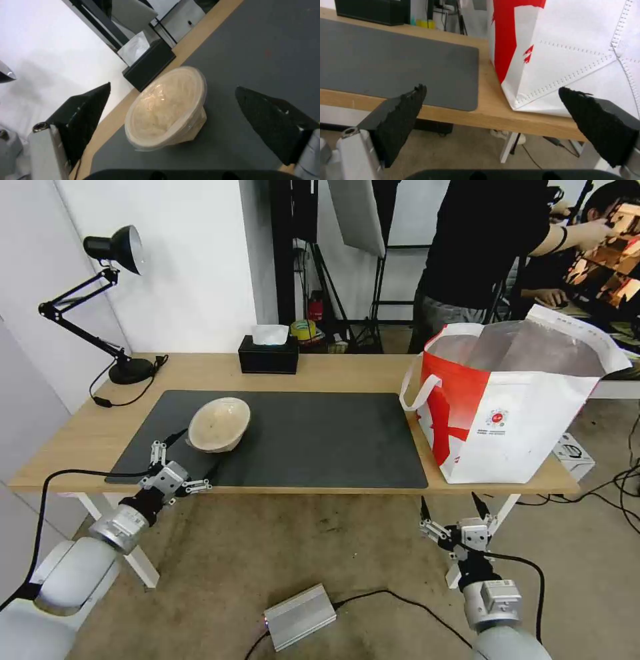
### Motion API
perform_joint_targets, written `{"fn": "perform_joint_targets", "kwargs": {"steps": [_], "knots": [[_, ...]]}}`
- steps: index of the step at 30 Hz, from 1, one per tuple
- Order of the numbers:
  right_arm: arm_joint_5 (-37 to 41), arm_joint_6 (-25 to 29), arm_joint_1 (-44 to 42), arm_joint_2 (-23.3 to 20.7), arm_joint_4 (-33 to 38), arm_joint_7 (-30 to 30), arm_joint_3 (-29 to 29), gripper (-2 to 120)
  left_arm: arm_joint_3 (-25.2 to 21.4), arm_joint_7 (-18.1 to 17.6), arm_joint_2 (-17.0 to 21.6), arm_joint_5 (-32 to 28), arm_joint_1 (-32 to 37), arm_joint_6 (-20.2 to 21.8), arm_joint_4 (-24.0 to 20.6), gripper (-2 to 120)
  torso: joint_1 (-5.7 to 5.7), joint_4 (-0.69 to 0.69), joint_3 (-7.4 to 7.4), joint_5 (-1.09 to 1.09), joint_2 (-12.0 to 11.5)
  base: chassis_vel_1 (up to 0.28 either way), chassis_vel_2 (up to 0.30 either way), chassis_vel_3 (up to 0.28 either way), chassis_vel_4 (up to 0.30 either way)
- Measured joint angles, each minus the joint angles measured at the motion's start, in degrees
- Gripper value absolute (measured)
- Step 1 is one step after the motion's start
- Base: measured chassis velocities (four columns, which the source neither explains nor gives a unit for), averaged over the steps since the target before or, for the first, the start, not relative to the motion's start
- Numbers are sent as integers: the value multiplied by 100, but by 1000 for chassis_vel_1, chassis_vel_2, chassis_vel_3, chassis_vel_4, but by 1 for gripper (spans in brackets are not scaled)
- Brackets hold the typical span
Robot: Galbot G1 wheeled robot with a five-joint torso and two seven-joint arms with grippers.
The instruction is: Pick up the trash from the table and place it into the takeout bag.
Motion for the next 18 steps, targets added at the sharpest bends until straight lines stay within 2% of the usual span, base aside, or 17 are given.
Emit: {"fn": "perform_joint_targets", "kwargs": {"steps": [18], "knots": [[-47,-2,17,60,-33,-5,-45,100,50,42,164,-13,-154,-24,377,100,0,0,0,0,0,0,0,0,0]]}}
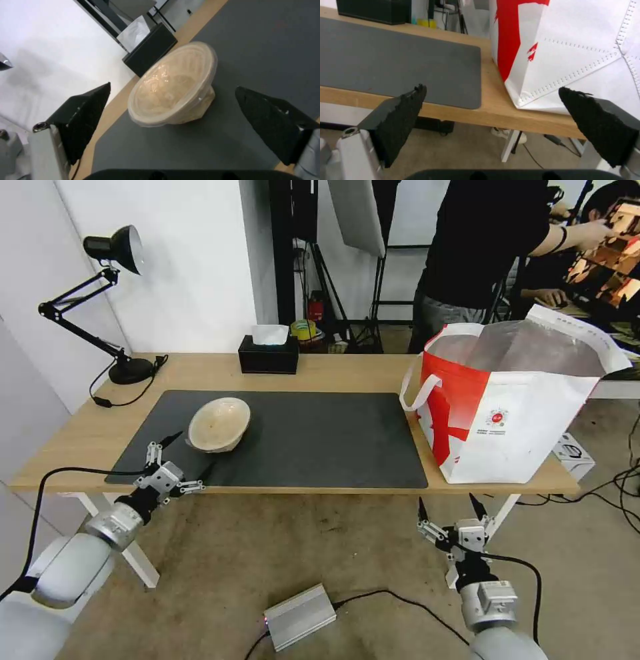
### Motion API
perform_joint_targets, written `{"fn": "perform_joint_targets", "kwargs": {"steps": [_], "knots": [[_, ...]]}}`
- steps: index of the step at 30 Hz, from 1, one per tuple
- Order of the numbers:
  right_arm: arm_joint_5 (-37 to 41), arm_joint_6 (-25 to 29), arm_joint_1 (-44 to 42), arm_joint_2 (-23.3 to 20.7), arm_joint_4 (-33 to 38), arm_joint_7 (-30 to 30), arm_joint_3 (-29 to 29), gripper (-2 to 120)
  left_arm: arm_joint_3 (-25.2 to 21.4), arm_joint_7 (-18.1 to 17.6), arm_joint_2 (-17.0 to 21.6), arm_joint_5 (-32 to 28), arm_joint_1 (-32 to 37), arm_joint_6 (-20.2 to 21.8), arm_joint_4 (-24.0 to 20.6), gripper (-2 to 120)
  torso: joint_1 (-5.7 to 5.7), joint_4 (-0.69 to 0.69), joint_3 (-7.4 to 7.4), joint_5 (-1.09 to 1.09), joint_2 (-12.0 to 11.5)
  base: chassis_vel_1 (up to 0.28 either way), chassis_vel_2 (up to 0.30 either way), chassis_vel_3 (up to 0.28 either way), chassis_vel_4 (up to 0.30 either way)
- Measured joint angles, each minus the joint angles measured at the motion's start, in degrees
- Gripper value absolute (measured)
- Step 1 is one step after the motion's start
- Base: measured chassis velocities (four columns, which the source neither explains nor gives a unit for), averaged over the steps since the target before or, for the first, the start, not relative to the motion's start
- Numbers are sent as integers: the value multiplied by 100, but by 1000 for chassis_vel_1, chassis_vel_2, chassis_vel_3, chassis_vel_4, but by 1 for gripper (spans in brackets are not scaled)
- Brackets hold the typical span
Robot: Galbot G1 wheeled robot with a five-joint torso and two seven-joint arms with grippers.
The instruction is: Pick up the trash from the table and place it into the takeout bag.
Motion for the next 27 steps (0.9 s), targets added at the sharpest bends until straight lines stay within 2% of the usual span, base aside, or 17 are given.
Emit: {"fn": "perform_joint_targets", "kwargs": {"steps": [27], "knots": [[-1,-2,163,18,-128,-5,-96,100,141,13,243,-56,-282,2,363,100,0,0,1,0,0,0,0,0,0]]}}
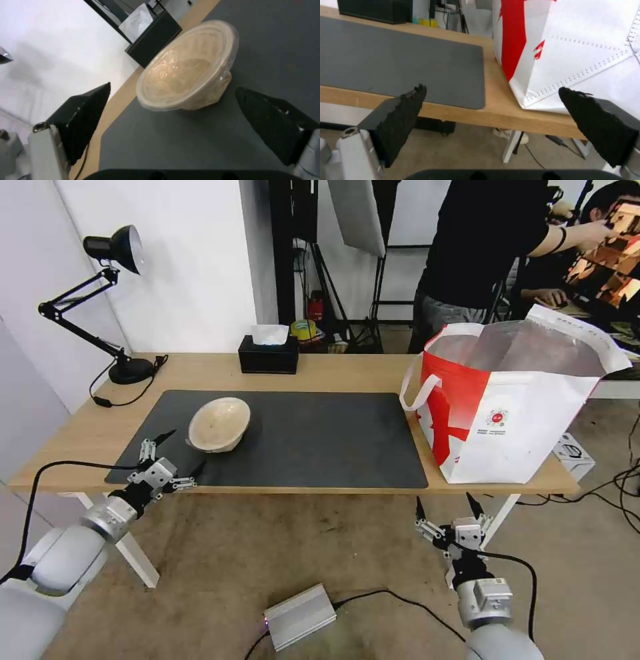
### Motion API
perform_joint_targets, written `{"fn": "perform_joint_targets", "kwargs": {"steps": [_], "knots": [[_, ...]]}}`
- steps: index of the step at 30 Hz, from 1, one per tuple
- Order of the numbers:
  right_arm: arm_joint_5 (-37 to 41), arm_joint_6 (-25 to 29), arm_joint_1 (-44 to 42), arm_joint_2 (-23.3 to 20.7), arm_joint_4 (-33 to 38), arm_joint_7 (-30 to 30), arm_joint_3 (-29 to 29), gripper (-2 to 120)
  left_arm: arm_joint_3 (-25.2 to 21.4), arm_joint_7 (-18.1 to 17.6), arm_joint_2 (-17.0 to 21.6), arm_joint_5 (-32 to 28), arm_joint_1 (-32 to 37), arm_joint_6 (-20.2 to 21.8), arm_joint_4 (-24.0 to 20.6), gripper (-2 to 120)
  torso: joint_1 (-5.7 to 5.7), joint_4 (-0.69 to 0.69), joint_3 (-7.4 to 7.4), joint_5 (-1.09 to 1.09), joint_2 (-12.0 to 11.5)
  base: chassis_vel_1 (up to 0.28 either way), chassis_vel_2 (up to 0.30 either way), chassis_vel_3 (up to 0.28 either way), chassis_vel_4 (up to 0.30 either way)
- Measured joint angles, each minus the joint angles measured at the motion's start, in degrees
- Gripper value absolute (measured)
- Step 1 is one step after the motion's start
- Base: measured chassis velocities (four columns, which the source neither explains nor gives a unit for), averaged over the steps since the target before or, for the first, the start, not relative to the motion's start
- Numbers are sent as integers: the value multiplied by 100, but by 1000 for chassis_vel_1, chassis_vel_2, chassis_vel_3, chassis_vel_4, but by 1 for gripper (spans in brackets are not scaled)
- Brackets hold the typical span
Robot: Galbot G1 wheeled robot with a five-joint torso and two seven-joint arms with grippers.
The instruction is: Pick up the trash from the table and place it into the takeout bag.
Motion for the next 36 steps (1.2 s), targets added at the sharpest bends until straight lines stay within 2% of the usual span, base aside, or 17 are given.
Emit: {"fn": "perform_joint_targets", "kwargs": {"steps": [36], "knots": [[26,-145,174,-19,-48,-29,-125,100,153,-2,214,-95,-290,11,251,100,0,0,-1,0,0,0,0,0,0]]}}
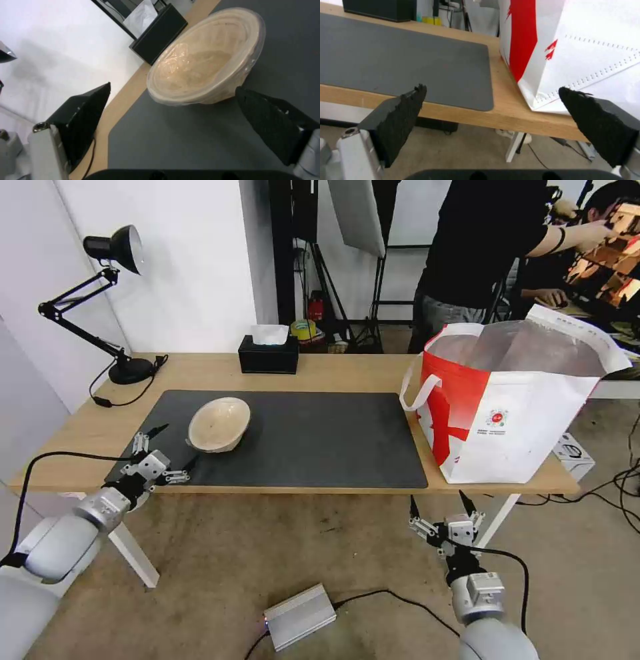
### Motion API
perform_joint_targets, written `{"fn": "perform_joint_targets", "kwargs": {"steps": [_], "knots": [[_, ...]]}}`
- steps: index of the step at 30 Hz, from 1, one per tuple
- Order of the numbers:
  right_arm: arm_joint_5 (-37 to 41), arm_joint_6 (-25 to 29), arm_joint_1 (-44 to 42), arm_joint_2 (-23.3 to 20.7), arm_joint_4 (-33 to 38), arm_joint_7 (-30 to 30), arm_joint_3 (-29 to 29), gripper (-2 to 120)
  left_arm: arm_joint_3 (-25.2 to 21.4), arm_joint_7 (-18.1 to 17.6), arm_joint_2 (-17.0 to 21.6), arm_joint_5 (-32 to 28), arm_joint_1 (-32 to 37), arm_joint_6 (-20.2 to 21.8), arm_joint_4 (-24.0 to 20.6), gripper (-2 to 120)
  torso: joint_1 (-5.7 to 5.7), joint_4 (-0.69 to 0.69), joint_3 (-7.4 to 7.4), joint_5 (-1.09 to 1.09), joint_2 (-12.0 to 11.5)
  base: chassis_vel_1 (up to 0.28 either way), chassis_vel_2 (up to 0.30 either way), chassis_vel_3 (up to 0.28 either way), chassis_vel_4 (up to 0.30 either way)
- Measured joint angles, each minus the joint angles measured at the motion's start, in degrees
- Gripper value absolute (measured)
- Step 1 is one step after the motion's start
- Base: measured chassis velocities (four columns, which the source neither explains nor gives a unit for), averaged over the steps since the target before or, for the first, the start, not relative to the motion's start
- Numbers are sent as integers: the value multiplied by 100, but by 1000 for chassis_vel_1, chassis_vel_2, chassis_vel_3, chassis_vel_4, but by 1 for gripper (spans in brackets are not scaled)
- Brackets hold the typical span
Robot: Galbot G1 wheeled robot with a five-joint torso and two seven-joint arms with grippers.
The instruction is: Pick up the trash from the table and place it into the takeout bag.
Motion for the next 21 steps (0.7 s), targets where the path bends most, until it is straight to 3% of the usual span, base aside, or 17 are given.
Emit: {"fn": "perform_joint_targets", "kwargs": {"steps": [21], "knots": [[-8,-17,117,1,-33,-29,-140,100,190,-1,33,-90,-347,18,119,100,0,1,0,0,0,0,0,0,0]]}}
